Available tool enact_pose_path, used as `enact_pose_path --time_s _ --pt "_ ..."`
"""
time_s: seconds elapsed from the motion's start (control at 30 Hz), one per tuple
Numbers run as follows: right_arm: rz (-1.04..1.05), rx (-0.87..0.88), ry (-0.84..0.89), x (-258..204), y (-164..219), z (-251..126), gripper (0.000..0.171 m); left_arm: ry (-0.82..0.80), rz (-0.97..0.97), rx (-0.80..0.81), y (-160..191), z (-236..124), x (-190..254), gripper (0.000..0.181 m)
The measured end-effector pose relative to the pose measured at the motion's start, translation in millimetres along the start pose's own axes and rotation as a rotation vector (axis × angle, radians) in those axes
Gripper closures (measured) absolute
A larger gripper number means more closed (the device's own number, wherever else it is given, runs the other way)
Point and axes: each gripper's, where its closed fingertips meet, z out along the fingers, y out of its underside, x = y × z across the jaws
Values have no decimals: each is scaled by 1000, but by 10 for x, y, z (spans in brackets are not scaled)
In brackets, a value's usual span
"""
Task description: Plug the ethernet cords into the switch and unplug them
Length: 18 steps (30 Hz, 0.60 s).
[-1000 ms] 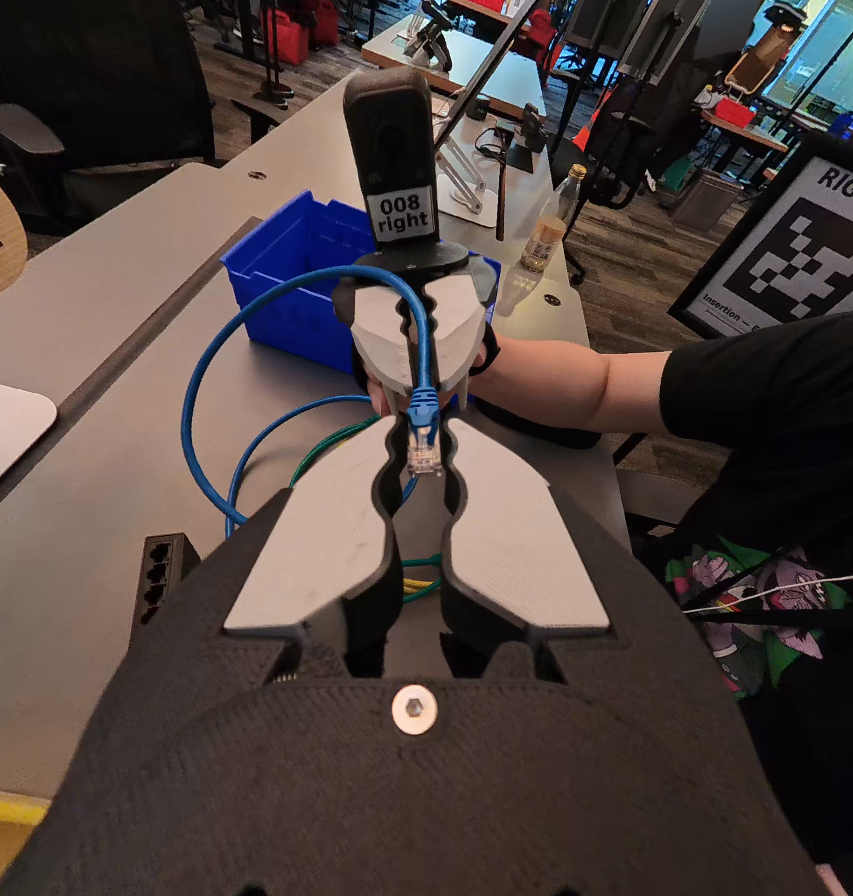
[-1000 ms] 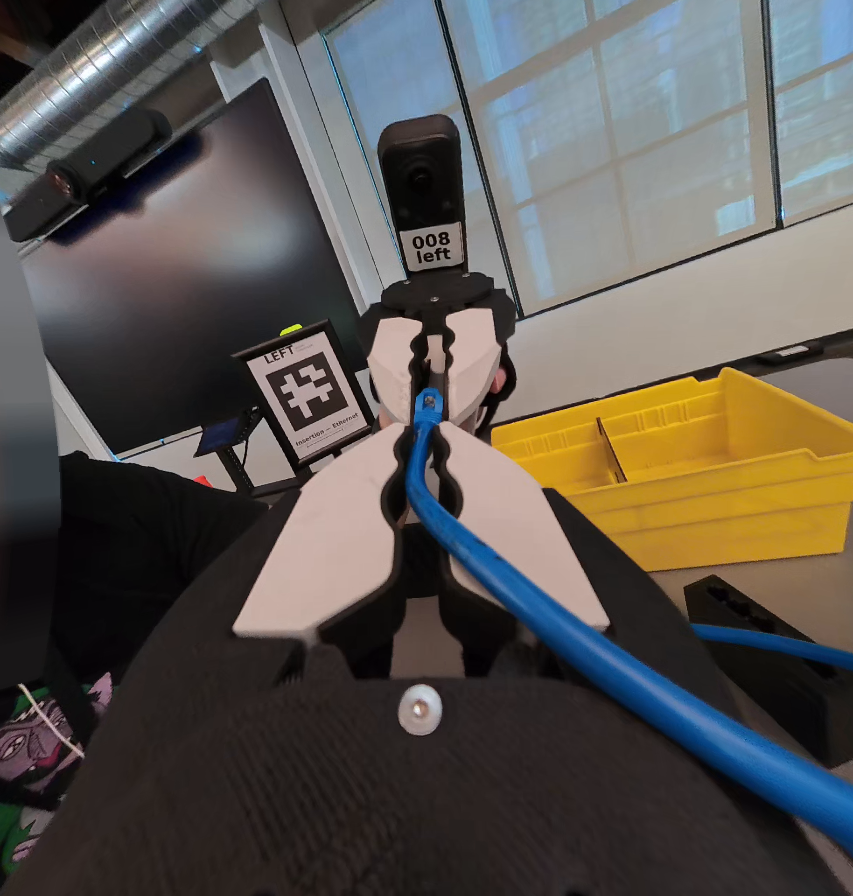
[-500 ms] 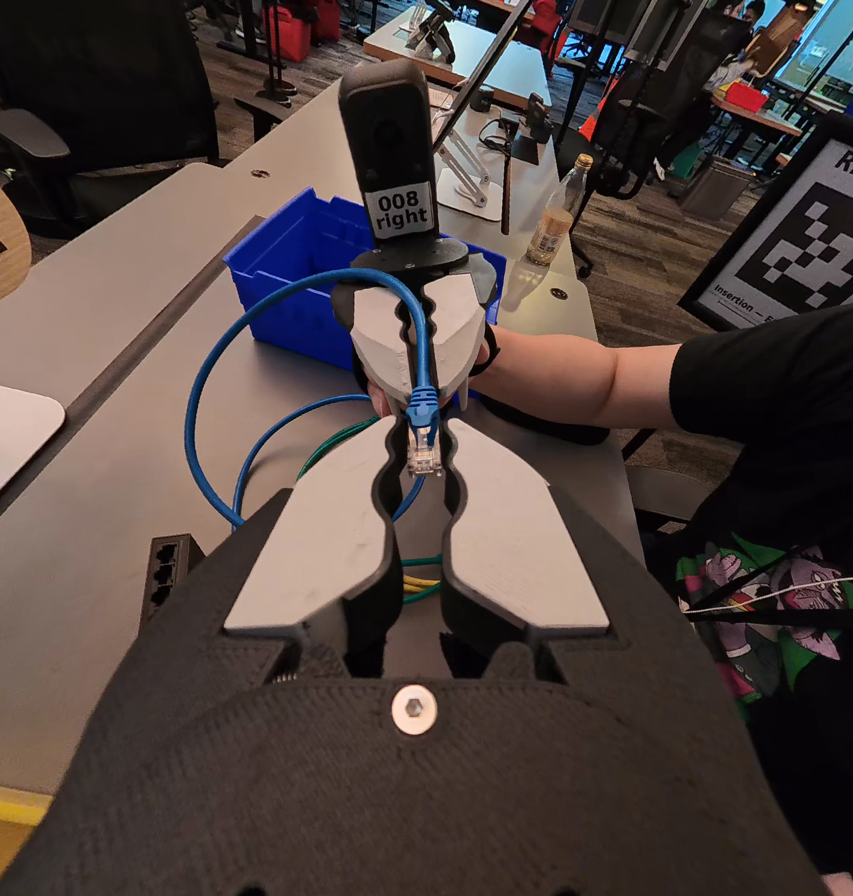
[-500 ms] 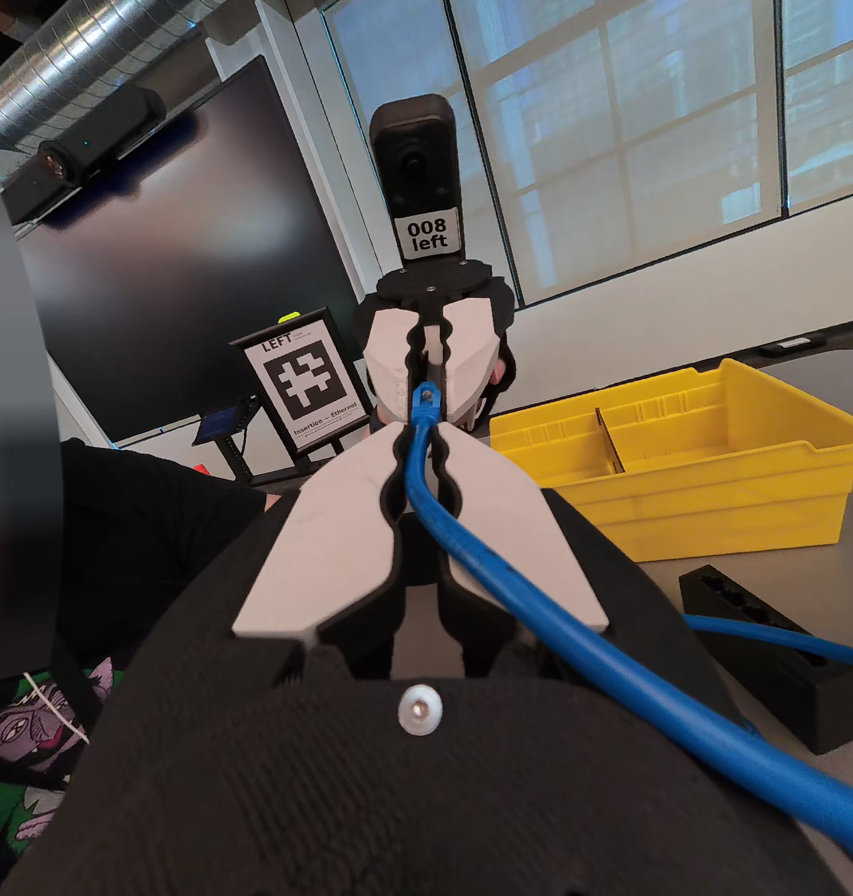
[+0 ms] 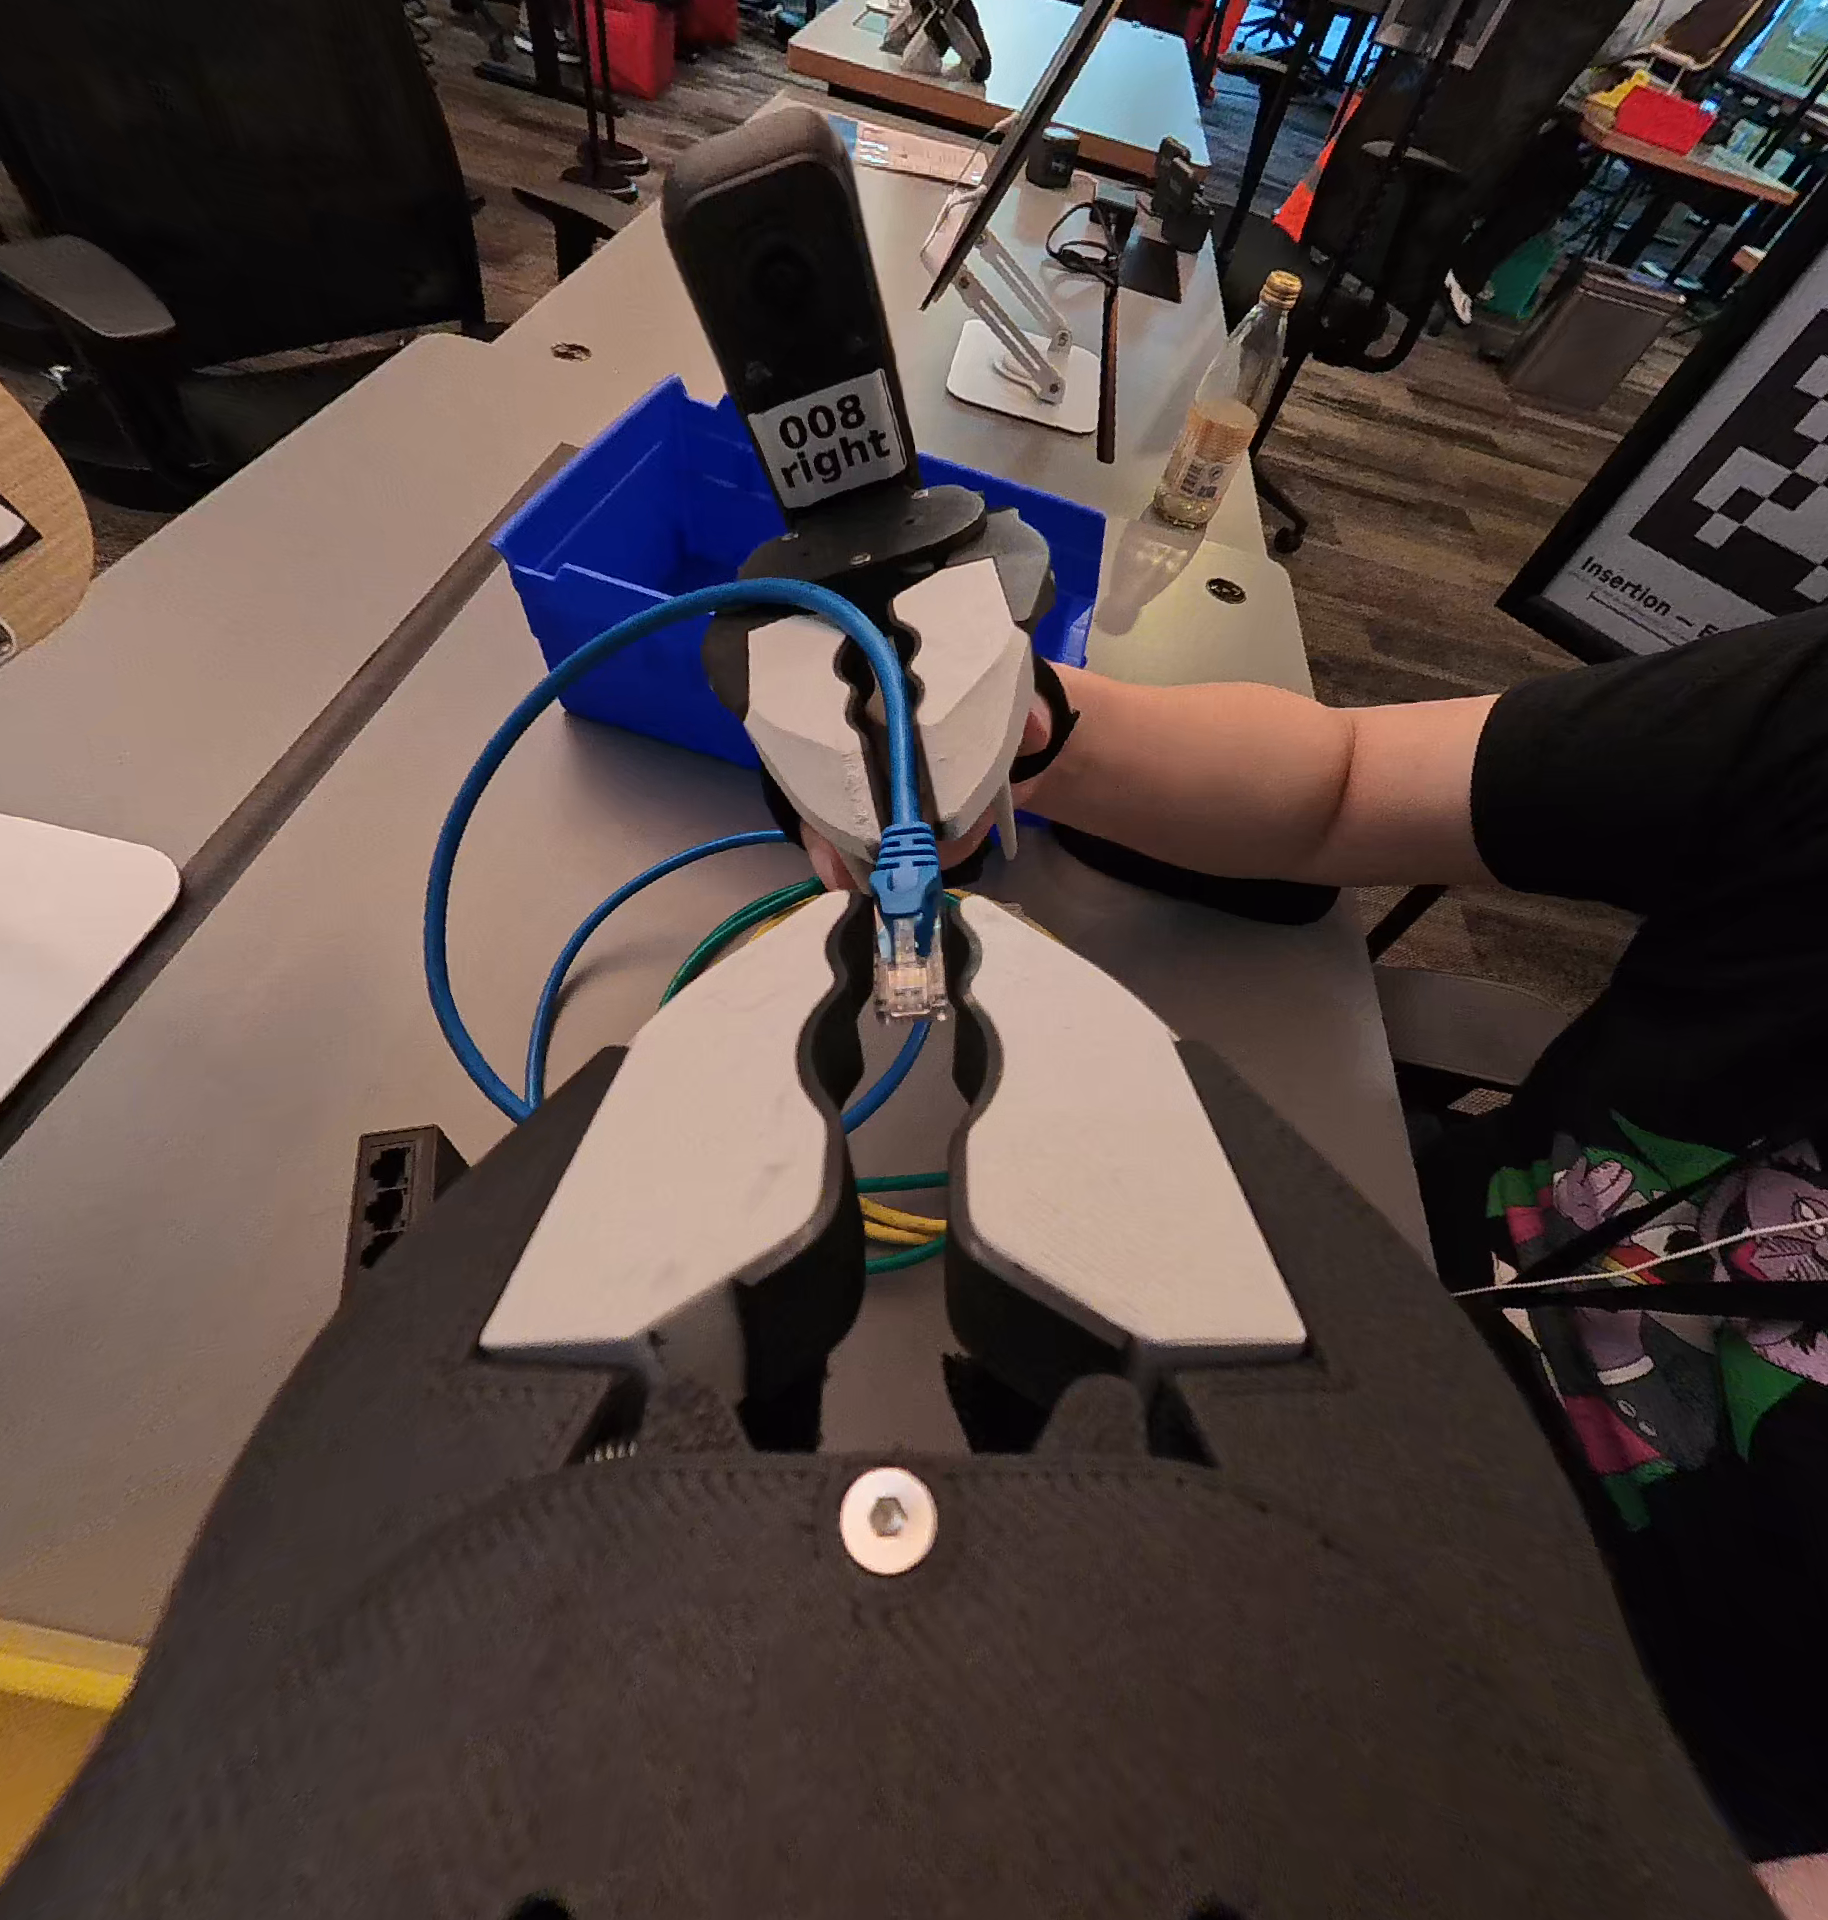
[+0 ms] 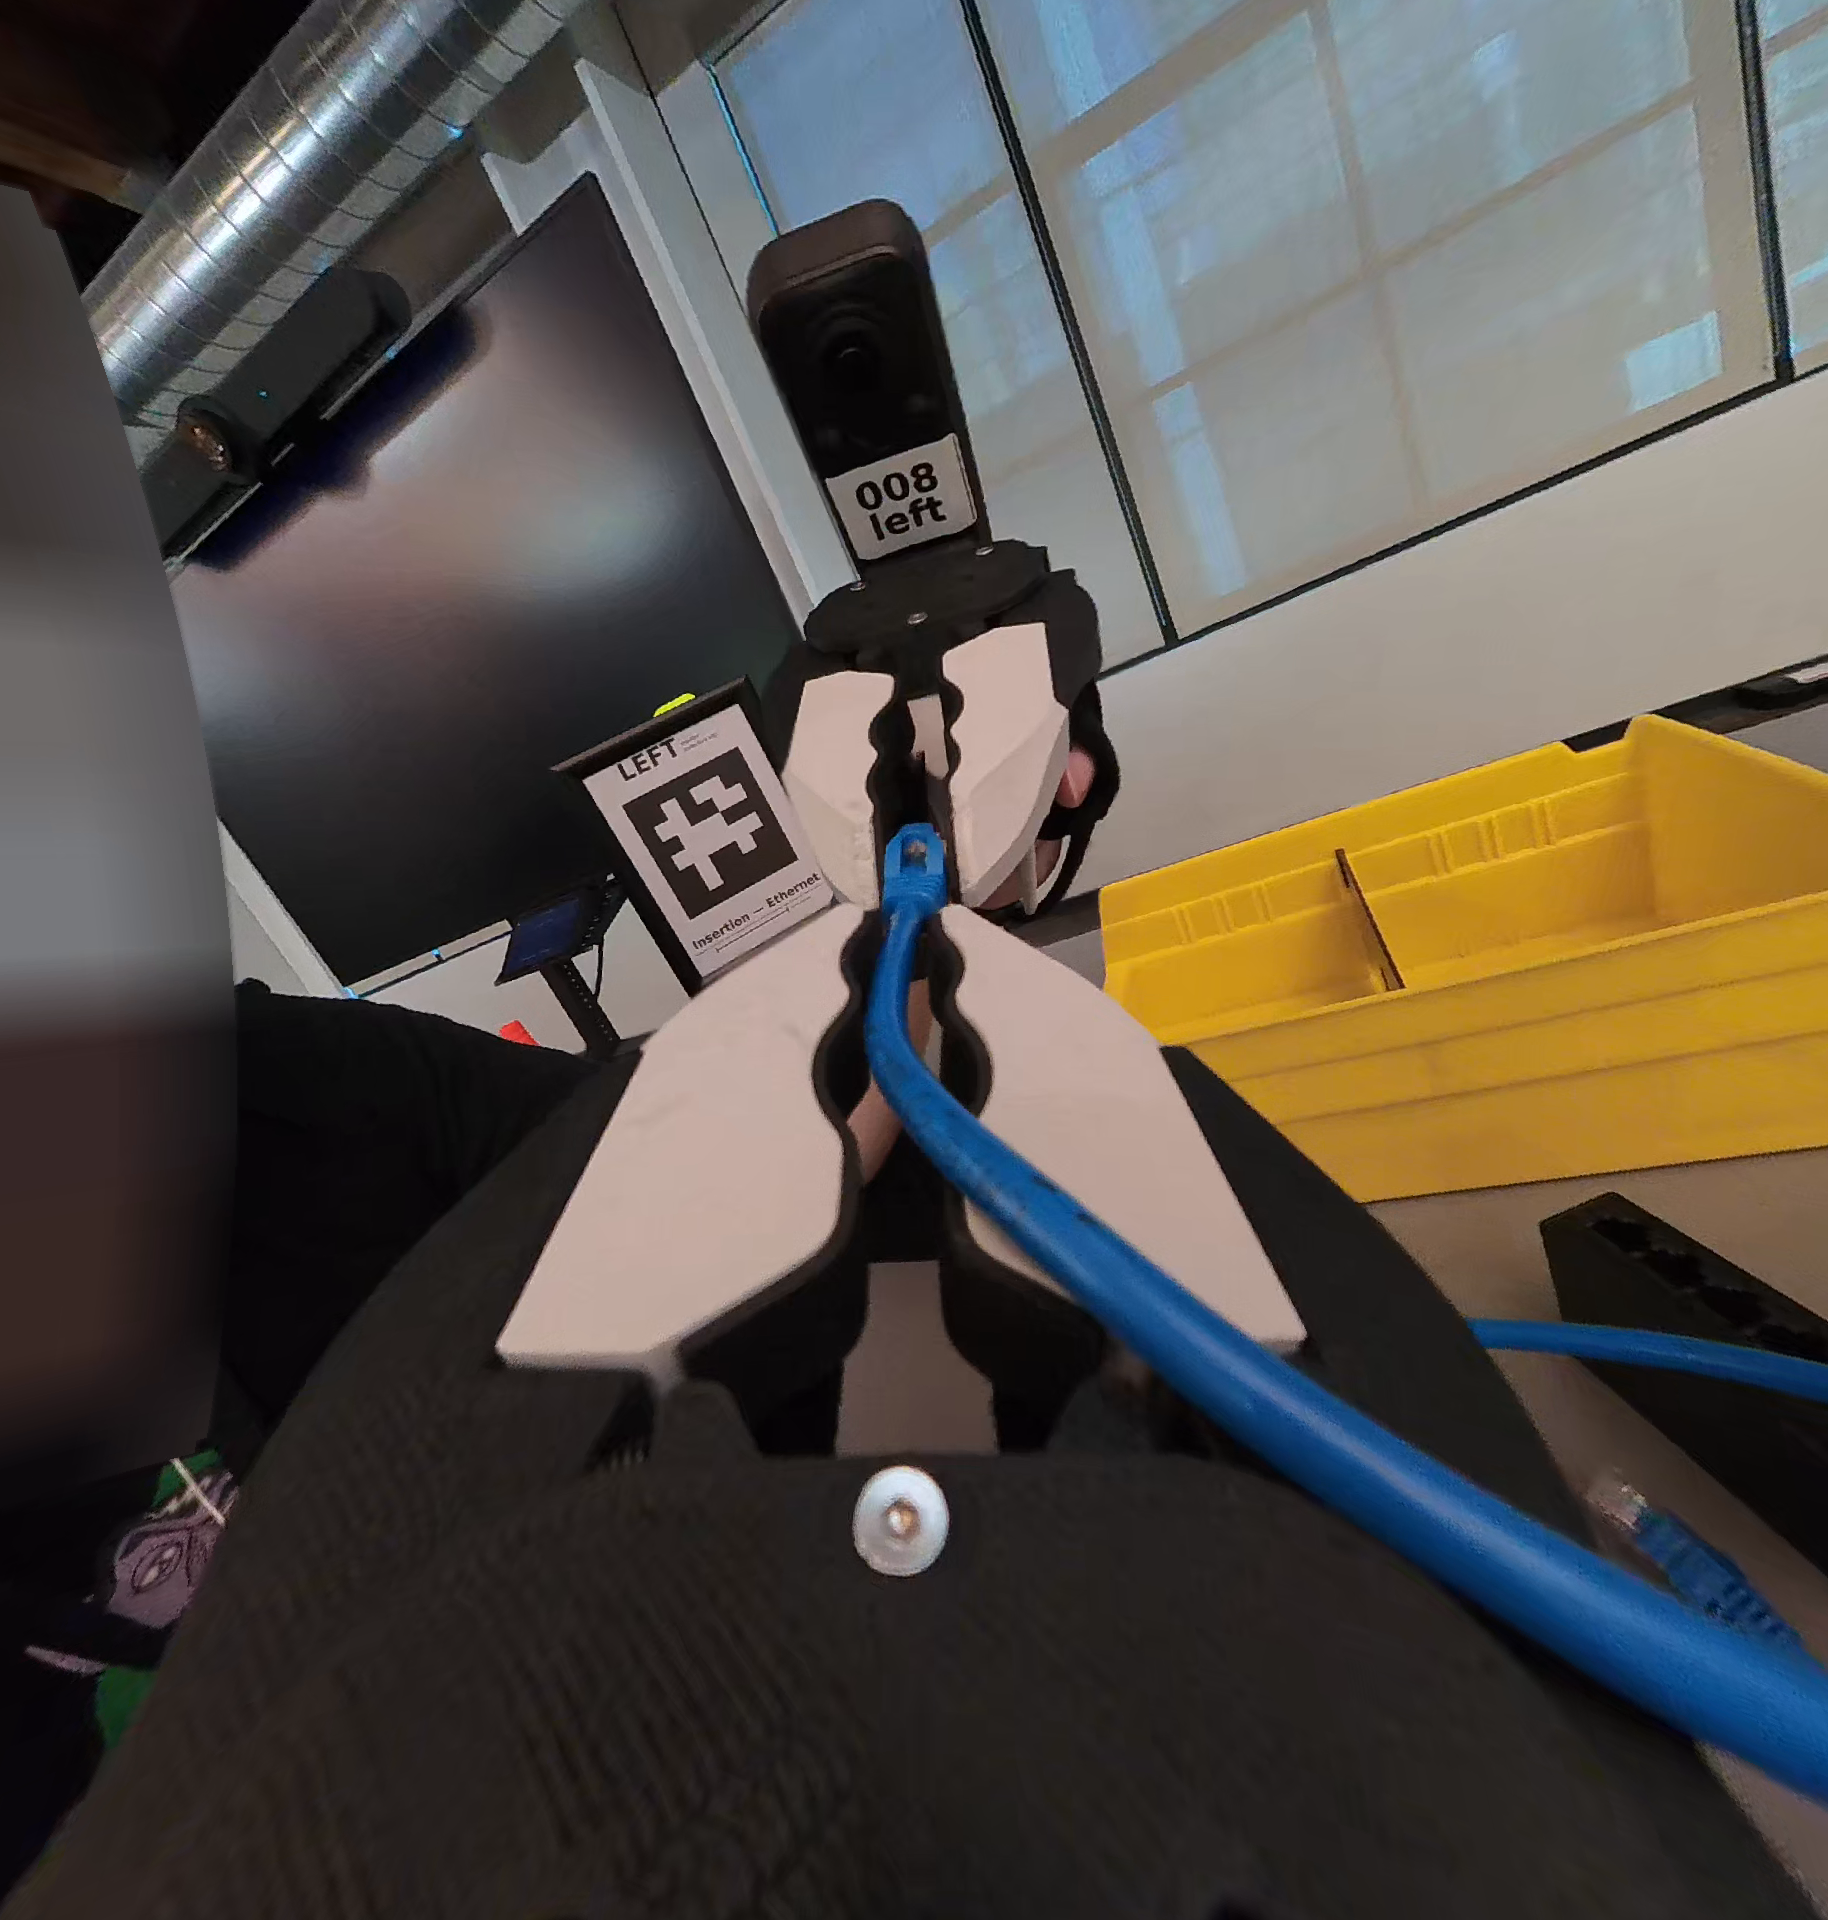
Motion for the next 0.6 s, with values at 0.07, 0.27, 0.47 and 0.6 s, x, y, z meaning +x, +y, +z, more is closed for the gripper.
enact_pose_path --time_s 0.07,0.27,0.47,0.6 --pt "14 2 10 27 4 -4 163 -8 2 -7 11 5 -12 169" --pt "-59 -4 41 4 -38 -25 165 -4 14 28 -53 13 -1 169" --pt "-195 -26 103 -130 -196 -77 165 -252 75 78 -177 -132 -219 118" --pt "-284 -30 98 -420 -410 -167 165 -390 25 162 -256 -212 -298 104"
